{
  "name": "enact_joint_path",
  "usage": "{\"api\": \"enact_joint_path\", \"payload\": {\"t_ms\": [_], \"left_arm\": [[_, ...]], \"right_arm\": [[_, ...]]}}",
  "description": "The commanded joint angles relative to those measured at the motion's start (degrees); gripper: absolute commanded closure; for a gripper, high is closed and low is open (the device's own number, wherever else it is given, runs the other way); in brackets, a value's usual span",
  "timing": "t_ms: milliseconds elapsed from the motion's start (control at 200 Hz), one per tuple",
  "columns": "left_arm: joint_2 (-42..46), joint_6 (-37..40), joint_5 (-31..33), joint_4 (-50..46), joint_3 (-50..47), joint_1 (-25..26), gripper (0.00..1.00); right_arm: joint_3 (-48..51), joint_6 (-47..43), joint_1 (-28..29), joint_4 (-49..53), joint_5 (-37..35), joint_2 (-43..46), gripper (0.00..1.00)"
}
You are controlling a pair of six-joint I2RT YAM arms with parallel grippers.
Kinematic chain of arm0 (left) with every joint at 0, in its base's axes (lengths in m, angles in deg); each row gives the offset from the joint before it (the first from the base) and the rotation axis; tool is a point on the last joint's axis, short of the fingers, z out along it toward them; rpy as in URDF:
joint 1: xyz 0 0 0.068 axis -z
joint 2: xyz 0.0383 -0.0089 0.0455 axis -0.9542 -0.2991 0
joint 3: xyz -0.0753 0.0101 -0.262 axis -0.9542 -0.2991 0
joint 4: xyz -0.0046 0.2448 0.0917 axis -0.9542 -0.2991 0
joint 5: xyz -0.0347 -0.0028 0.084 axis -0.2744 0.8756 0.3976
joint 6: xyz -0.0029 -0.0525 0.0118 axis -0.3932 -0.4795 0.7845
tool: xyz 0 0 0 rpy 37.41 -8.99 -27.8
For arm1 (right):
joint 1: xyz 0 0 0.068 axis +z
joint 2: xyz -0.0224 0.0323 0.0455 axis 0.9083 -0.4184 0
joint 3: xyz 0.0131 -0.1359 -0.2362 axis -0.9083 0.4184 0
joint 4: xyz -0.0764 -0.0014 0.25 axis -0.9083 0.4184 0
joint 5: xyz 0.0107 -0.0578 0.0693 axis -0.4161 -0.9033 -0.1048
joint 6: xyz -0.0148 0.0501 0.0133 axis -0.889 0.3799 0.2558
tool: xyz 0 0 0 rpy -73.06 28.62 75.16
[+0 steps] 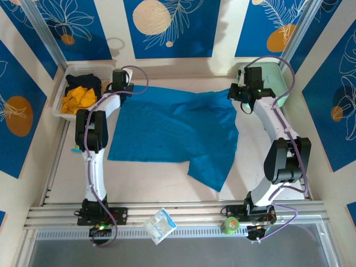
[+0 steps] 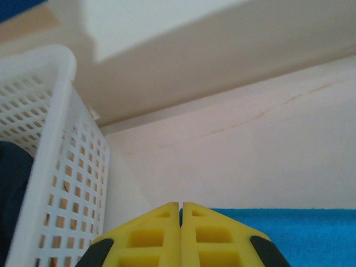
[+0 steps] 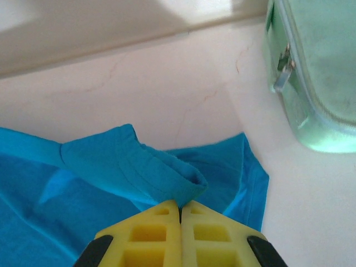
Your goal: Fold and stack the t-shirts
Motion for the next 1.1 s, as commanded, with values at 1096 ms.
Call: {"api": "enact_joint_path", "payload": {"t_ms": [1096], "left_arm": [[12.66,7.58,11.97,2.07,-20.68,4.13,0.65]], "right_arm": [[20.34,9.19,5.15,7.34,-1.5,-3.08,1.0]]}}
